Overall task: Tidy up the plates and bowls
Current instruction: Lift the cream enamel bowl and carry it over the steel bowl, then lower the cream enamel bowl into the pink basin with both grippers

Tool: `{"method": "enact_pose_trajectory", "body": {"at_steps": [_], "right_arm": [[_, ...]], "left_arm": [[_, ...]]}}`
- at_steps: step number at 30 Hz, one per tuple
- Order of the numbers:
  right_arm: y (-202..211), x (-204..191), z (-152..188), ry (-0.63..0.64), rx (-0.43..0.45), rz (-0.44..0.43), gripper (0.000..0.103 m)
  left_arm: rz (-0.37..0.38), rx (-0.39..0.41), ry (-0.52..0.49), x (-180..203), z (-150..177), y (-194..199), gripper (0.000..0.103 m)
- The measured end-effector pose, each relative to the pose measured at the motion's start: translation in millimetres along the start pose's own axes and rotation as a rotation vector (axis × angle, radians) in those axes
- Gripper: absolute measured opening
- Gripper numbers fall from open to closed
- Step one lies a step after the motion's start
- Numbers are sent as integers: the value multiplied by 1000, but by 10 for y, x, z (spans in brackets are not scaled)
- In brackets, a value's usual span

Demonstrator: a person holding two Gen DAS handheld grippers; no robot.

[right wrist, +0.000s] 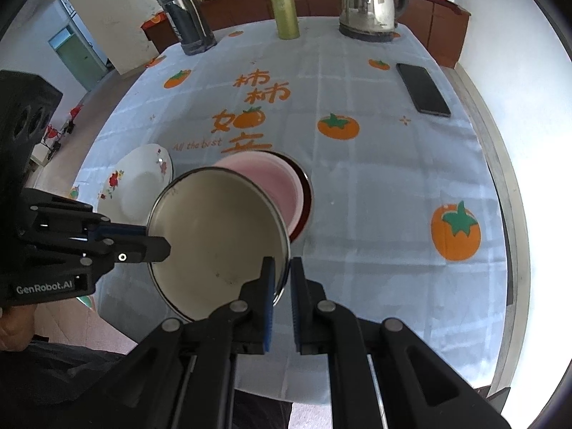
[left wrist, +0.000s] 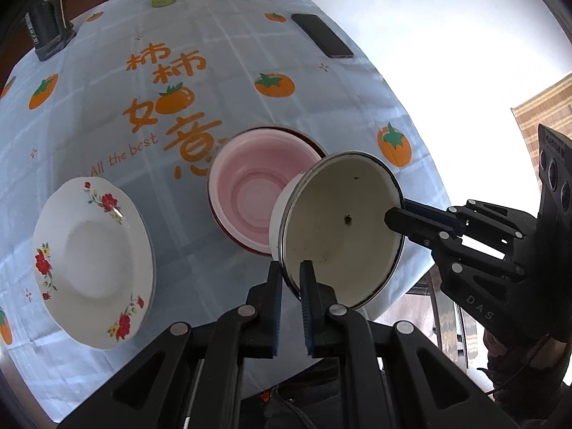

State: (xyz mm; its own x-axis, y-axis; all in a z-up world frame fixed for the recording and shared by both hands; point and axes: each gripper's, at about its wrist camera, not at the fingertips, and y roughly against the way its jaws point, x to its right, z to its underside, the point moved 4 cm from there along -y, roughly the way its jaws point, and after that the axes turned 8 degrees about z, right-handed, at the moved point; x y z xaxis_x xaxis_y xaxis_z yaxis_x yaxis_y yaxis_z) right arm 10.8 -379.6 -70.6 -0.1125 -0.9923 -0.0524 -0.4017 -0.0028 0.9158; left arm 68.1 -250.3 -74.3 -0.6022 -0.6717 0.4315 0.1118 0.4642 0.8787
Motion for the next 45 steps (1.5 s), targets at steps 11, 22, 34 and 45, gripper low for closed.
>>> {"method": "enact_pose_trajectory", "body": {"at_steps": [11, 22, 34, 45], "right_arm": [[-97, -51, -288, 32, 20, 8, 8], [-197, -91, -419, 58, 14, 15, 8], [-323, -76, -502, 65, -3, 22, 8], [-395, -81, -507, 71, -17, 20, 9]], "left_arm": [[-12, 20, 45, -153, -196, 45, 11], [-21, 22, 67, -240, -273, 11, 11], [-26, 13, 88, -288, -334, -43, 11], [-28, 5, 110, -321, -332, -104, 11]]}}
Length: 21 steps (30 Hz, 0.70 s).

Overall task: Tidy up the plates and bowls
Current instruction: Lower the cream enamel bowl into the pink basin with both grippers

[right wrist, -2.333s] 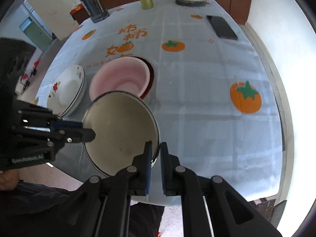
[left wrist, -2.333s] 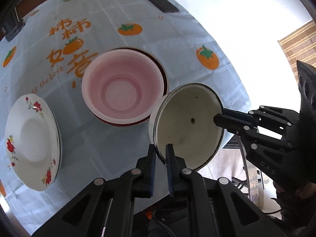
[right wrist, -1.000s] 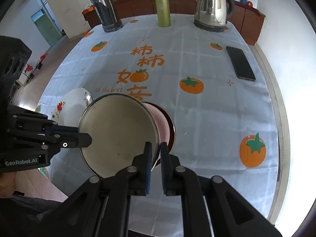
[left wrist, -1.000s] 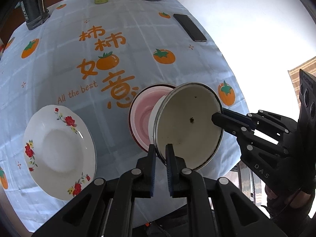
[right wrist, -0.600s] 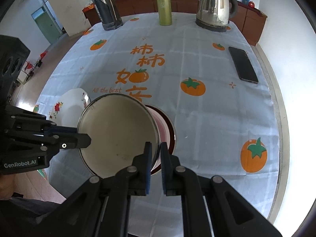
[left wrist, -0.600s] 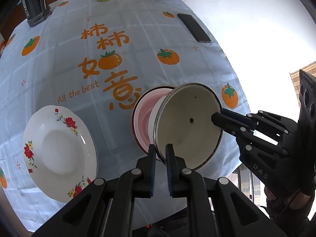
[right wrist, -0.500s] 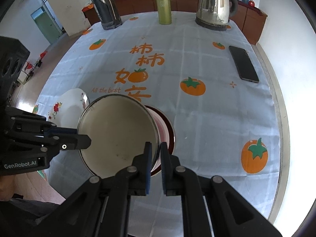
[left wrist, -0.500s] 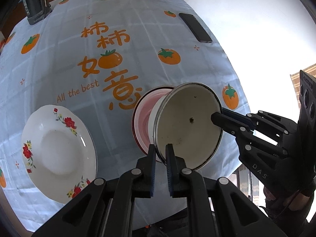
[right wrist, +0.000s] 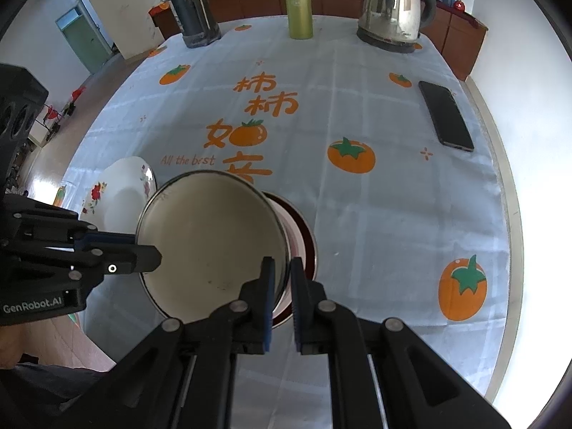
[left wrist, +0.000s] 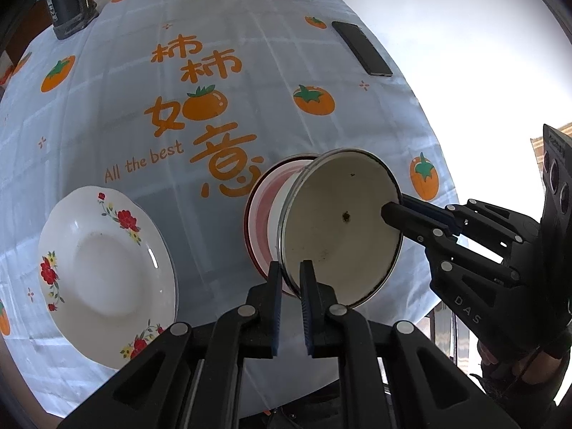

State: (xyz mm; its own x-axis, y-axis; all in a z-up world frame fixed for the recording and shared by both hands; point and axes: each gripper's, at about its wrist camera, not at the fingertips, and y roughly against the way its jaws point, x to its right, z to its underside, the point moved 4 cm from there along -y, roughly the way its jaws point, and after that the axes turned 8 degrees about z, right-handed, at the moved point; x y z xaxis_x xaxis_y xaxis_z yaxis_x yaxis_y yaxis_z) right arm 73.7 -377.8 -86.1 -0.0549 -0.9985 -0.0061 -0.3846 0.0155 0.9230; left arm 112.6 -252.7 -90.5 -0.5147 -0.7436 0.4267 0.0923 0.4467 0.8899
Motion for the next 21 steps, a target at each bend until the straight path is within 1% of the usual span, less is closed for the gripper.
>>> {"method": "enact_pose_trajectory", "body": {"at_steps": [21], "right_arm": [[-163, 6, -15, 3, -30, -3, 9]], "left_arm": [[-5, -19, 13, -35, -8, -81, 11]]}}
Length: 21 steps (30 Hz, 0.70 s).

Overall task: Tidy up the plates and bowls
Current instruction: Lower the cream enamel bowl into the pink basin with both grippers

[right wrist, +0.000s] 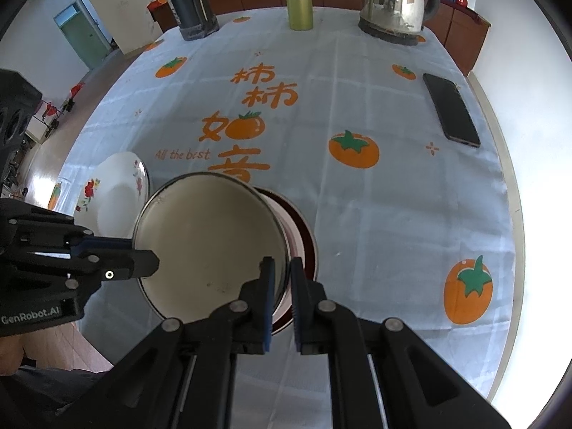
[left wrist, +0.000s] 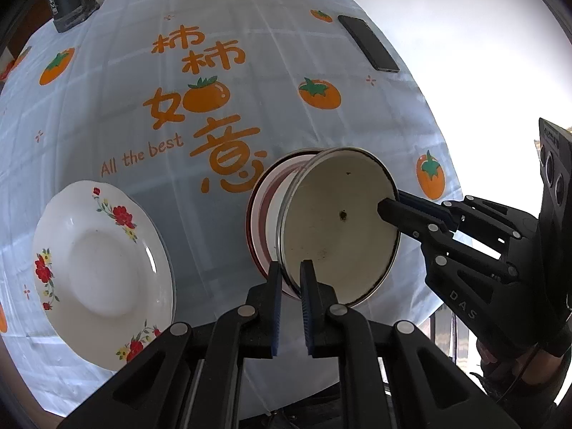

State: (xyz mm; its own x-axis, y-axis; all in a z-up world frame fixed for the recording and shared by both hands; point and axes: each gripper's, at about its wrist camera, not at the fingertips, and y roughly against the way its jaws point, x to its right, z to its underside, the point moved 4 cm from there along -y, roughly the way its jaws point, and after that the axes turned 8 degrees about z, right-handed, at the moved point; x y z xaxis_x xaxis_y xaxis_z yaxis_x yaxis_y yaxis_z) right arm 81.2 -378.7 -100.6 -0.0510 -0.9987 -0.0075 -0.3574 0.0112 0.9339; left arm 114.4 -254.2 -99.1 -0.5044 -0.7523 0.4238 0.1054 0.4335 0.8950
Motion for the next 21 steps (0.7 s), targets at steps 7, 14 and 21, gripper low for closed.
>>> {"method": "enact_pose_trajectory", "body": {"at_steps": [7, 14, 21], "right_arm": [[-50, -8, 7, 2, -13, 0, 9], [-79, -5, 18, 2, -22, -1, 9], [-98, -14, 19, 6, -28, 0, 9]], "left_arm": [[-6, -6, 0, 0, 1, -31, 11], [-5, -14, 5, -12, 6, -55, 11], [-5, -19, 7, -14, 12, -74, 11]]}}
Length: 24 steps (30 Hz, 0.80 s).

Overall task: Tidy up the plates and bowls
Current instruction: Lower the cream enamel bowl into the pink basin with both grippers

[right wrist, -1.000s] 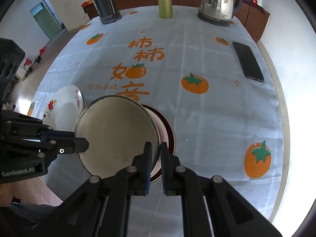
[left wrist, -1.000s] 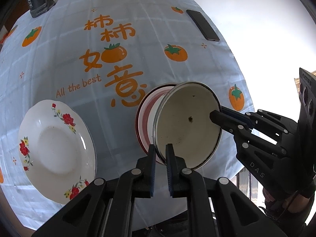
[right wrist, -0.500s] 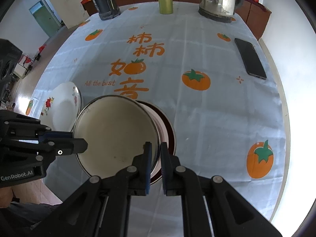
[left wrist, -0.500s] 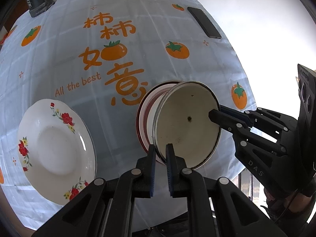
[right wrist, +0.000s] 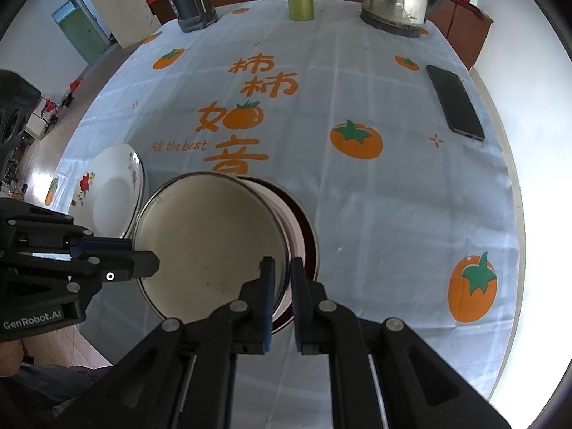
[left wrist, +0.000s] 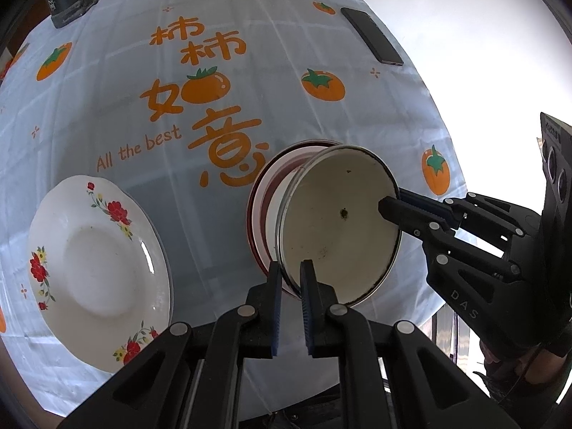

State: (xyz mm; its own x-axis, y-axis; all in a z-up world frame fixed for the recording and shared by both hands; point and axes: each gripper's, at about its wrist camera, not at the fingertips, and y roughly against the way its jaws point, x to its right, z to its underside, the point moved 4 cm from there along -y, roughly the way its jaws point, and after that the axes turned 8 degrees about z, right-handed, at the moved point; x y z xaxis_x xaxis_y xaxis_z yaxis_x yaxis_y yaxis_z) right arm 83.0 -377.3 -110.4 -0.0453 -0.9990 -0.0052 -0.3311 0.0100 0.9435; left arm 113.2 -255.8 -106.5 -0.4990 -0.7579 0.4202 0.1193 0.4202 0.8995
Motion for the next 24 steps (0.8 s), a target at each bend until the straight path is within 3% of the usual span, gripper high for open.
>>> {"method": "enact_pose_trajectory", "body": {"at_steps": [24], "right_arm": [[-72, -3, 24, 7, -17, 0, 9]], "left_arm": [[4, -17, 7, -18, -7, -80, 11]]}}
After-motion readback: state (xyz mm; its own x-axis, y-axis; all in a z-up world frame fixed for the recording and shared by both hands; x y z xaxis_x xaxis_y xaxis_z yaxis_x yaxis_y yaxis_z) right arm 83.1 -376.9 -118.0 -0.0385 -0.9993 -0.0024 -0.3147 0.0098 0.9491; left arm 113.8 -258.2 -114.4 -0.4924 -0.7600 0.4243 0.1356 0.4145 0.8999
